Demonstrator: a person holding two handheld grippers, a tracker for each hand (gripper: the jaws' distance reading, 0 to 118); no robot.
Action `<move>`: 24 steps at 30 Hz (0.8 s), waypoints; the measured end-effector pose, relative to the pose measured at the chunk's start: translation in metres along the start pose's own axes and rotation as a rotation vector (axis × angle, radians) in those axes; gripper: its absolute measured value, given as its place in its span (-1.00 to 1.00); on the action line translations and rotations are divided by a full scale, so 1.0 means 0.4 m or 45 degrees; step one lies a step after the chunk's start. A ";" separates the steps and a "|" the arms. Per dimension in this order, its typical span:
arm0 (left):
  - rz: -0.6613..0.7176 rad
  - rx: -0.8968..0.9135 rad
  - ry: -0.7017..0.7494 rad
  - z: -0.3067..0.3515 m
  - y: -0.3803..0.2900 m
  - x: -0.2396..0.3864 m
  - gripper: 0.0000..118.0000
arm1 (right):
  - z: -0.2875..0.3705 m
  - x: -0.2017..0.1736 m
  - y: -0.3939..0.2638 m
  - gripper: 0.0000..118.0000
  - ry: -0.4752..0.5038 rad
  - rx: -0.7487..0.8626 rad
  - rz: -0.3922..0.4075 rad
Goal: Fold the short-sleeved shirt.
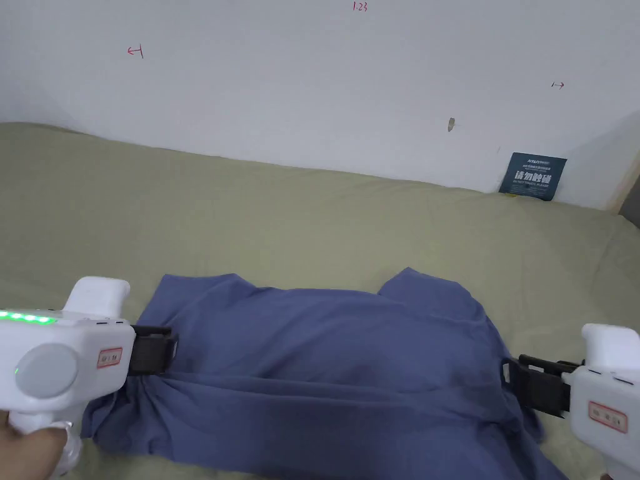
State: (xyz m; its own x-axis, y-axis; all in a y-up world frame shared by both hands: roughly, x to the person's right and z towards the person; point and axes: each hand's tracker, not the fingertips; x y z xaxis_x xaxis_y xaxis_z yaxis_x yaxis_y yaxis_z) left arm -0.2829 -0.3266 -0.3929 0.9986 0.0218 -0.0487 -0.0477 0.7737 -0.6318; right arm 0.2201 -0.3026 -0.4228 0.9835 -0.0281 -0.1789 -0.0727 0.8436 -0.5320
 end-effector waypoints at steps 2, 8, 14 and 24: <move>-0.005 0.146 0.011 0.088 -0.032 0.026 0.37 | 0.078 -0.031 -0.031 0.16 0.001 0.128 -0.037; 0.049 0.244 0.156 0.225 -0.223 0.100 -1.00 | 0.187 -0.102 -0.184 -1.00 -0.112 0.127 -0.093; 0.143 -0.011 0.173 0.176 -0.324 0.055 -1.00 | 0.171 -0.083 -0.291 -1.00 -0.041 -0.033 -0.105; 0.232 -0.118 0.169 -0.045 -0.246 -0.040 0.31 | 0.152 0.025 -0.271 -1.00 -0.080 -0.057 -0.196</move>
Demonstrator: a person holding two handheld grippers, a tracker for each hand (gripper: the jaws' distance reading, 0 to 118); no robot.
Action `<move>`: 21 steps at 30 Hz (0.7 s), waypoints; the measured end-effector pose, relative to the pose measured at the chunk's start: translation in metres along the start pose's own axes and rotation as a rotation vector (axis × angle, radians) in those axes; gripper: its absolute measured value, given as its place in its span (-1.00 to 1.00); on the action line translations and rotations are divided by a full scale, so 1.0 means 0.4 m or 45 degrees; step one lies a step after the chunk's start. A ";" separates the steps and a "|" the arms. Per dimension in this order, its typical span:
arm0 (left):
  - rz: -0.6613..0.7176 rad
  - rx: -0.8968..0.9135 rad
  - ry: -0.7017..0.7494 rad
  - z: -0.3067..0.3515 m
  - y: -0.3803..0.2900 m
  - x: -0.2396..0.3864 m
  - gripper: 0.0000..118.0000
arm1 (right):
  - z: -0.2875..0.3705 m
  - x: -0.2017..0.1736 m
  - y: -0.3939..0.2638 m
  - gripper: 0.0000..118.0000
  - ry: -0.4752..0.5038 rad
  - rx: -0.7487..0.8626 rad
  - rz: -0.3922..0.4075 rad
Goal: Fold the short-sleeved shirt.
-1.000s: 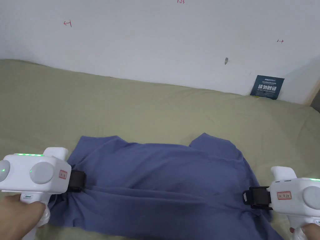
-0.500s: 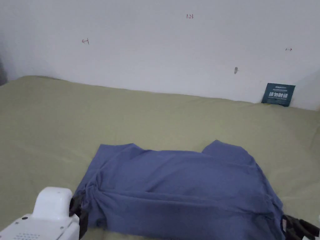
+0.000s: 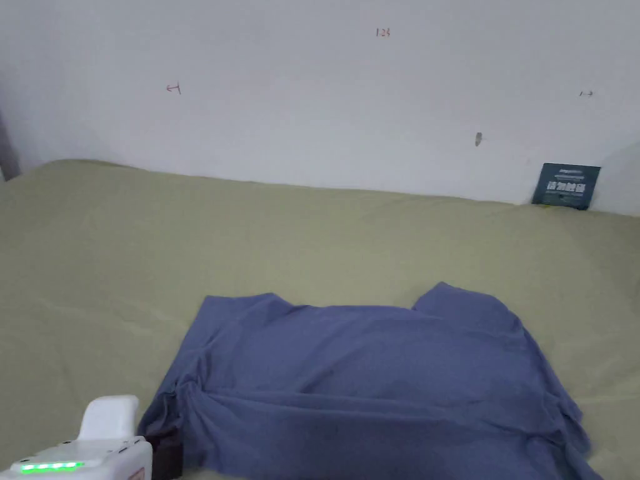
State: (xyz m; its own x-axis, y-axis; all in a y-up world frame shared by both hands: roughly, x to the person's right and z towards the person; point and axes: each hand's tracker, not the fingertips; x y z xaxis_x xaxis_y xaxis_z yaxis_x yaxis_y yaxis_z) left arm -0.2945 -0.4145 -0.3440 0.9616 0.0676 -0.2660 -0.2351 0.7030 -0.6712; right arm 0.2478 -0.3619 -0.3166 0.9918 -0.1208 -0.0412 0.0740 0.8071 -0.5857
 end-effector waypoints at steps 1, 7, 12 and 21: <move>0.013 -0.009 -0.023 -0.012 0.007 -0.002 0.31 | -0.001 -0.007 0.001 -1.00 -0.001 -0.006 0.003; -0.083 -0.133 -0.002 -0.119 0.029 0.017 0.29 | -0.070 0.034 0.003 -0.99 -0.020 -0.043 0.003; 0.054 -0.069 -0.114 -0.052 0.017 -0.006 -0.85 | -0.180 0.066 0.004 0.10 -0.008 -0.156 0.193; -0.058 -0.094 -0.096 -0.037 0.022 0.008 -0.85 | -0.326 0.138 0.009 0.09 -0.007 -0.246 -0.018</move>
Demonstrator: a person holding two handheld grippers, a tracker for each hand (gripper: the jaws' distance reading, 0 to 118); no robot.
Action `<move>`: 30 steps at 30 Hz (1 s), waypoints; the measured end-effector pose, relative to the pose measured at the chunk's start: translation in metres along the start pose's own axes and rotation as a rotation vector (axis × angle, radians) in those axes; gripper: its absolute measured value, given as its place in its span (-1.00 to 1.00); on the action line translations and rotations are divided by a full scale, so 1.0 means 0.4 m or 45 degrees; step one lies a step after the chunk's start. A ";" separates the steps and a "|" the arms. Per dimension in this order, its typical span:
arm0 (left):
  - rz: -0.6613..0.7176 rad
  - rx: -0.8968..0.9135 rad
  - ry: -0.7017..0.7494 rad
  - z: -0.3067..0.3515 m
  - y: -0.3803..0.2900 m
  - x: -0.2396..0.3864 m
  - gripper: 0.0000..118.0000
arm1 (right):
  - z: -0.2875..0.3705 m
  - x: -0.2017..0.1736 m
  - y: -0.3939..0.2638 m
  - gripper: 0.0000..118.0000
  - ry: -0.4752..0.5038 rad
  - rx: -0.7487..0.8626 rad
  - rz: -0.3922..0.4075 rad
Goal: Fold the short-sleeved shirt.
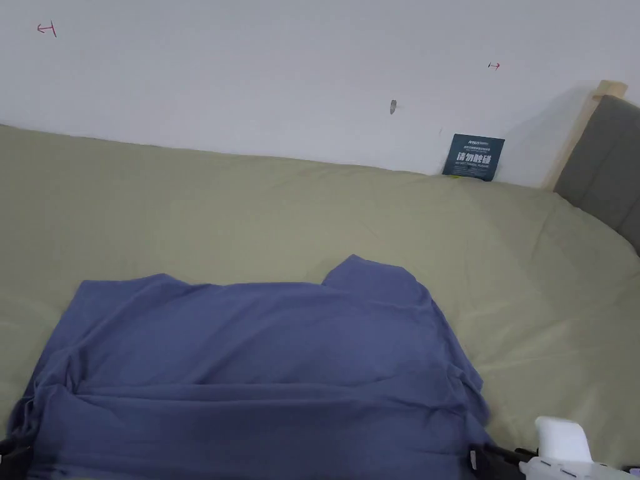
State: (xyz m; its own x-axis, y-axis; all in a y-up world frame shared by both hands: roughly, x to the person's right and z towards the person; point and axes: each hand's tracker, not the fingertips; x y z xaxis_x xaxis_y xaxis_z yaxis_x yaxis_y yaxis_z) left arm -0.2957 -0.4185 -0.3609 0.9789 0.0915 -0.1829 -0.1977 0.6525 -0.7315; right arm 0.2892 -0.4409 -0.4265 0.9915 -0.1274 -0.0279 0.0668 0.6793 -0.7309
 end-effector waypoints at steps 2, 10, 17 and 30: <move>0.005 -0.014 -0.006 0.001 -0.004 0.000 -0.85 | -0.005 0.008 -0.001 -0.17 0.030 -0.017 -0.003; 0.076 -0.015 -0.111 0.025 0.002 -0.043 -0.85 | 0.084 0.005 -0.025 -0.94 0.061 0.082 -0.046; 0.020 0.006 -0.122 0.087 0.008 -0.046 -0.85 | 0.186 -0.022 -0.014 -0.94 0.058 0.117 0.018; 0.033 -0.211 -0.092 0.247 -0.181 -0.124 -0.85 | 0.382 -0.025 -0.188 -0.94 0.014 -0.116 0.031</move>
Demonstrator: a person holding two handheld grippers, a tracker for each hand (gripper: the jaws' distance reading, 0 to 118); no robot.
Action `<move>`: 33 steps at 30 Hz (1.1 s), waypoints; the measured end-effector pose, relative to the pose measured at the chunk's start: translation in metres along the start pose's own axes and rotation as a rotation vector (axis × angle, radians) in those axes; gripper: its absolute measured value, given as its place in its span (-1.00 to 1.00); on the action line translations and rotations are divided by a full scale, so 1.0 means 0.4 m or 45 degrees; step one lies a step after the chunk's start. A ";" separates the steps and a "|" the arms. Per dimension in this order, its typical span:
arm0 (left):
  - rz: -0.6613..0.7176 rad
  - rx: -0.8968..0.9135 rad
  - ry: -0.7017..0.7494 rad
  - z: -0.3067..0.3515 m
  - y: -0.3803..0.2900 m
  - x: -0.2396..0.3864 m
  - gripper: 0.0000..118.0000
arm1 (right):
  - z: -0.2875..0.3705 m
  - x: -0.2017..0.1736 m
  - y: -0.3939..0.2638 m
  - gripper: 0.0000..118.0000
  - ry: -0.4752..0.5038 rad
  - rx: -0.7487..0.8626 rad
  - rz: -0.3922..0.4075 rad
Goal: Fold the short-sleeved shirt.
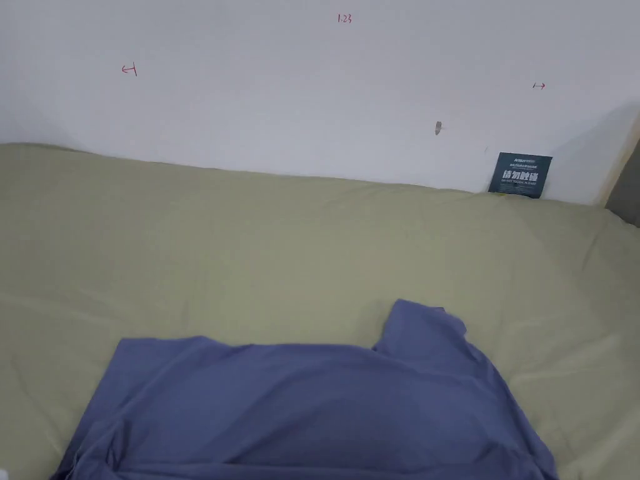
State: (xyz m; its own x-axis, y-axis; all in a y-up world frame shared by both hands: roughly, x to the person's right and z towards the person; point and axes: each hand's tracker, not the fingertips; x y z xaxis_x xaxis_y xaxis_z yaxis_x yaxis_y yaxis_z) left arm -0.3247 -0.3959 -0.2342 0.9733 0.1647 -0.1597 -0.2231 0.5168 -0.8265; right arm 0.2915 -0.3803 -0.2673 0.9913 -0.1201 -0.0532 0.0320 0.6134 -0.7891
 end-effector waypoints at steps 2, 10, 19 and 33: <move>0.029 -0.033 -0.030 0.003 -0.033 -0.024 -0.85 | 0.009 0.001 -0.039 -0.94 -0.004 -0.025 0.008; 0.112 -0.024 -0.098 -0.015 -0.080 -0.098 -0.84 | -0.001 0.009 -0.048 -0.77 -0.004 -0.123 -0.003; -0.083 0.467 -0.127 0.302 0.049 0.098 0.59 | 0.274 -0.114 0.134 0.21 0.025 0.378 0.179; -0.284 0.495 -0.051 0.143 0.081 0.536 -0.48 | 0.074 -0.460 0.134 0.16 0.069 0.476 0.223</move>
State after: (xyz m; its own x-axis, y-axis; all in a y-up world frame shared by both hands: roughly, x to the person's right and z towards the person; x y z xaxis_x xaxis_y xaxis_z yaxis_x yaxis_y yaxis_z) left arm -0.1265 -0.2960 -0.2644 0.9988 0.0417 0.0268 -0.0188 0.8195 -0.5727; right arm 0.1144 -0.3021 -0.2817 0.9781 -0.0239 -0.2068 -0.0822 0.8683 -0.4892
